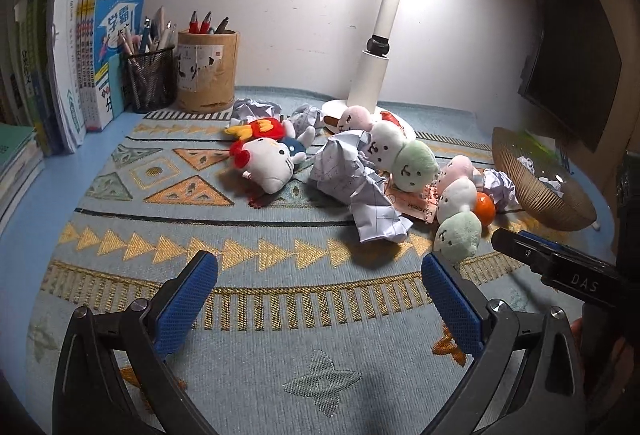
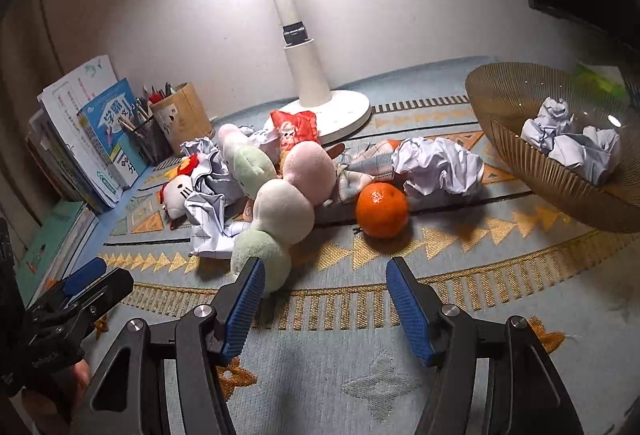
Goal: Organize objects
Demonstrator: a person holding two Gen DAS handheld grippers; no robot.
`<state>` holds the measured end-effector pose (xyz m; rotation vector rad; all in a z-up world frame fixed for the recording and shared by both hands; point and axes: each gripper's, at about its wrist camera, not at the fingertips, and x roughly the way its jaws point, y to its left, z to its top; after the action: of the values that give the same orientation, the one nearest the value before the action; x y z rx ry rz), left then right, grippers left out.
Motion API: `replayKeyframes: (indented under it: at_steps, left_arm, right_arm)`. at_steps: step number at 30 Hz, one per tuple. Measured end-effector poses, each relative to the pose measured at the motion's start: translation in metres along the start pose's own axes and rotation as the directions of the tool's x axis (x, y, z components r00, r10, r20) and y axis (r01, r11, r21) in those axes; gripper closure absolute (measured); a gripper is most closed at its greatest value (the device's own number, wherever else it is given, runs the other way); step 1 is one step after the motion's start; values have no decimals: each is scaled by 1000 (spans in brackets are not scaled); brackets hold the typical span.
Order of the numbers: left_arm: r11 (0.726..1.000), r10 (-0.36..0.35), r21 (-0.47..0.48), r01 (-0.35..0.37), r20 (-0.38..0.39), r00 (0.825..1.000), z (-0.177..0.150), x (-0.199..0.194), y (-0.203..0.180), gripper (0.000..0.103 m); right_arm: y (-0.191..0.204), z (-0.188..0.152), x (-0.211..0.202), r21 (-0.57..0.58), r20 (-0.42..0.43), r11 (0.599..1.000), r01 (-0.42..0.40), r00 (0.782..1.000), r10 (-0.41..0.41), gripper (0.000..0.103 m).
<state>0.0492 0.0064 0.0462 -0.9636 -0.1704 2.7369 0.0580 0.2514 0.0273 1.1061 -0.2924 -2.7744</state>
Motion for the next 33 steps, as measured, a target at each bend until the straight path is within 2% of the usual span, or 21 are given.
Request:
replayKeyframes:
  at_steps: [9,12,14,16,17,18,19,21,22,23,24,26,27,29,32,33]
  left_arm:
    - [999,-27,-26,26,-17,999,1,2,5,1]
    - [995,-95,-37,93,-53,994,11,12,1,5]
    - [978,-194,-100,184,-100,976,23,27,1,6]
    - [934,-329,-192,301,-139,934,33,47,6,11]
    - [912,-374,-239,333,-153,915,36,57,10,15]
    - [898,-398,-272,346,-162,903,39,66,13,18]
    - [895,-401,-281,345,-172,900,41,73,14,19]
    - [918,-368,-232,322,-196,909,43,80,8,30]
    - [929,-351,-199,312,-206,913,43,82,3,31]
    - [936,-337,-176,304,-211,918,43,83,-3,31]
    - [940,-331,-160,301,-217,918,42,85,-7,38]
    - [942,-330,-140,305,-235,914,41,91,-16,43]
    - [944,-327,-136,302,-239,914,40,93,-17,45]
    - [941,-332,-145,305,-246,910,37,97,-17,46]
    - [943,-328,-143,300,-261,908,34,100,-18,61]
    - [944,-326,-142,298,-256,910,34,99,-18,61]
  right_arm:
    - [-3,-1,6,13,-12,1000,21,1000,-21,41]
    - [1,0,4,3,-8,1000,9,1000,-9,41]
    - [2,3,7,18,-26,999,-33,999,34,41]
    - [3,8,11,57,-43,994,-93,994,96,41]
    - [4,12,14,76,-49,990,-119,991,123,41]
    - [6,15,16,87,-51,987,-137,989,141,41]
    - [9,18,18,90,-55,985,-147,987,152,41]
    - [17,25,24,62,-59,988,-143,987,147,41]
    - [23,27,27,39,-64,991,-125,990,127,41]
    - [28,28,32,17,-75,994,-105,992,106,46]
    - [31,29,37,-1,-85,996,-94,992,94,48]
    - [35,27,48,-18,-110,997,-81,991,79,62]
    - [34,25,50,-17,-114,998,-68,991,66,62]
    - [28,22,49,12,-102,995,-94,990,95,65]
    - [21,18,44,29,-93,992,-124,988,126,69]
    - [19,18,42,31,-91,992,-126,988,128,70]
